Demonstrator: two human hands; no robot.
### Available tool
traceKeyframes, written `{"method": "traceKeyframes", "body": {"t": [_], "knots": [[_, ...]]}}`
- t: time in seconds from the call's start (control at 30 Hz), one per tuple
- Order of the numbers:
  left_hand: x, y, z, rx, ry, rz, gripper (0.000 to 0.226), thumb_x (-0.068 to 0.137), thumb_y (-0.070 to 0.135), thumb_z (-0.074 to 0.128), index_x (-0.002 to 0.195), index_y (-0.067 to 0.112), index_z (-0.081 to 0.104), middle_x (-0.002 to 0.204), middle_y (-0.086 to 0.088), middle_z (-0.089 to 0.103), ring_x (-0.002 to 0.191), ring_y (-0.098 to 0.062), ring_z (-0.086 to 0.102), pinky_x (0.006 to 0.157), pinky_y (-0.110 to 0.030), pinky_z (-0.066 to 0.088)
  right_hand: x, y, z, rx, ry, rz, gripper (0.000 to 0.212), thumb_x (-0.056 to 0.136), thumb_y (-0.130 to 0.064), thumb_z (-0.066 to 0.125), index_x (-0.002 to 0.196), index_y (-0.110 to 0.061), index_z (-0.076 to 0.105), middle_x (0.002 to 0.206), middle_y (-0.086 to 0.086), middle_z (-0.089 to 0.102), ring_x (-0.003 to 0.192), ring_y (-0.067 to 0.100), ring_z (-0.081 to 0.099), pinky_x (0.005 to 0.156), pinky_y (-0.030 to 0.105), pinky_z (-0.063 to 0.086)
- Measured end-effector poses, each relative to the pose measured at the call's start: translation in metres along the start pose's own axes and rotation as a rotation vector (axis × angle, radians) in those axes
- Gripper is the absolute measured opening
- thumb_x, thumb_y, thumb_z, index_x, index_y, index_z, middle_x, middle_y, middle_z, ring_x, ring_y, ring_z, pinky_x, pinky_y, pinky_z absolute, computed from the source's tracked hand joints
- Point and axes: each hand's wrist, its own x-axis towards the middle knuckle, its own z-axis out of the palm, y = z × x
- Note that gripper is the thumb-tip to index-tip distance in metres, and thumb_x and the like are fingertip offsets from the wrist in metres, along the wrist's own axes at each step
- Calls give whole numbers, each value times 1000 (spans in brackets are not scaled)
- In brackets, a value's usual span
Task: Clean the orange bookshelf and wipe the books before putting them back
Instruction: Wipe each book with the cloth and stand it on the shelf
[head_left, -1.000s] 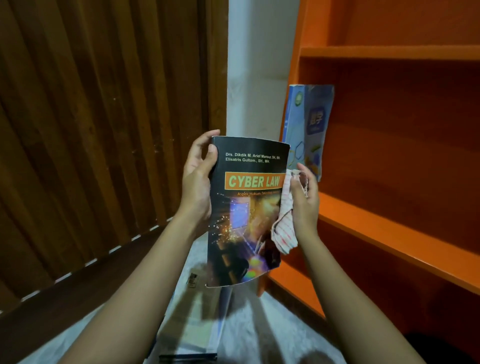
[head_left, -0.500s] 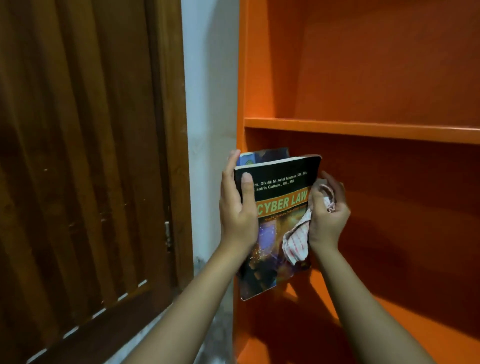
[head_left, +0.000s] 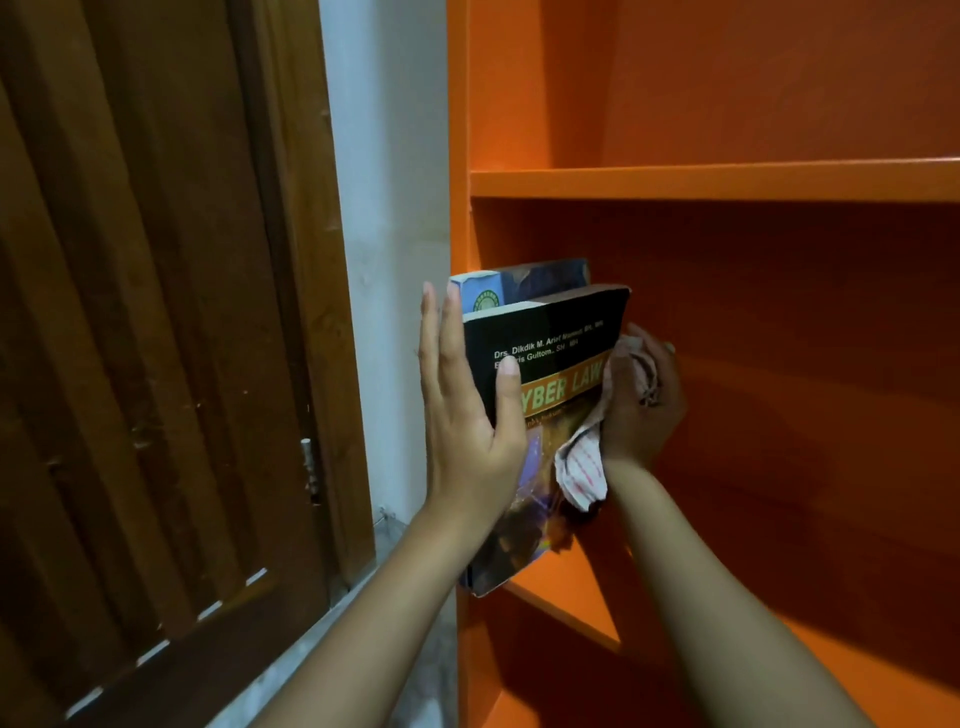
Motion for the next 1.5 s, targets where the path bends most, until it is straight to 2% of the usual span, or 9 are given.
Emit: {"method": "traceKeyframes", "body": {"t": [0.1, 0.23, 0.37, 0.57, 0.77, 0.93, 1.0, 1.37, 1.5], "knots": [[0, -6, 0, 41, -37, -2, 62, 96, 20, 44, 146, 23, 8, 157, -6, 9, 146, -9, 6, 116, -53, 19, 4, 14, 2, -60, -59, 46, 25, 86, -6, 61, 109, -16, 62, 116, 12, 63, 121, 22, 52, 94, 14, 43], [-5, -11, -7, -11, -118, -21, 66, 97, 18, 46, 145, 34, 3, 157, -4, 11, 145, -11, 12, 112, -15, 24, -2, 31, -8, -206, -101, 174, 28, 90, -5, 58, 117, -11, 62, 127, 12, 58, 127, 18, 46, 82, -5, 33], [-8, -8, -12, -51, -164, -54, 67, 97, 13, 47, 143, 36, 5, 152, 3, 16, 140, -8, 21, 98, 0, 28, -13, 35, -20, -225, -111, 251, 29, 92, -7, 53, 120, -13, 58, 117, 9, 61, 107, 16, 56, 82, 7, 42], [-11, -3, -17, -78, -157, -70, 66, 96, 9, 48, 145, 28, 7, 146, 9, 16, 129, 17, 20, 91, 4, 29, -17, 23, -29, -227, -117, 267, 35, 87, -2, 58, 100, -34, 60, 121, 16, 58, 115, 29, 55, 102, 41, 42], [-11, 5, -18, -86, -153, -114, 62, 97, 13, 47, 141, 34, 10, 145, 8, 20, 129, 11, 25, 88, 4, 31, -16, 3, -44, -334, -240, 177, 31, 95, -13, 50, 125, -15, 54, 121, 0, 57, 109, 5, 52, 88, 4, 40], [-9, 10, -25, -87, -178, -142, 53, 98, 21, 45, 138, 40, 15, 147, 0, 24, 126, 1, 33, 82, 5, 35, -12, -13, -39, -289, -131, 229, 29, 87, -5, 61, 113, -17, 63, 122, 17, 58, 113, 25, 56, 99, 29, 45], [-6, 14, -32, -59, -182, -138, 52, 98, 25, 43, 140, 37, 14, 147, -2, 27, 127, 0, 33, 83, 6, 33, -11, -28, -39, -337, -156, 215, 28, 87, -9, 61, 114, -19, 64, 126, 9, 56, 114, 15, 52, 93, 14, 43], [-13, 7, -128, 291, -320, -207, 37, 98, 31, 43, 133, 20, 44, 135, 2, 47, 126, -9, 41, 103, -30, 38, -97, -108, -20, -356, -428, -166, 26, 82, -8, 60, 106, -17, 67, 92, -1, 56, 87, -3, 53, 75, 8, 38], [-56, -28, -178, 454, -402, -349, 37, 98, 31, 44, 132, 18, 46, 134, -1, 49, 126, -16, 43, 104, -37, 40, -173, -91, -20, -437, -607, -192, 29, 79, -17, 57, 106, -22, 66, 95, -3, 58, 89, 14, 59, 76, 27, 48]]}}
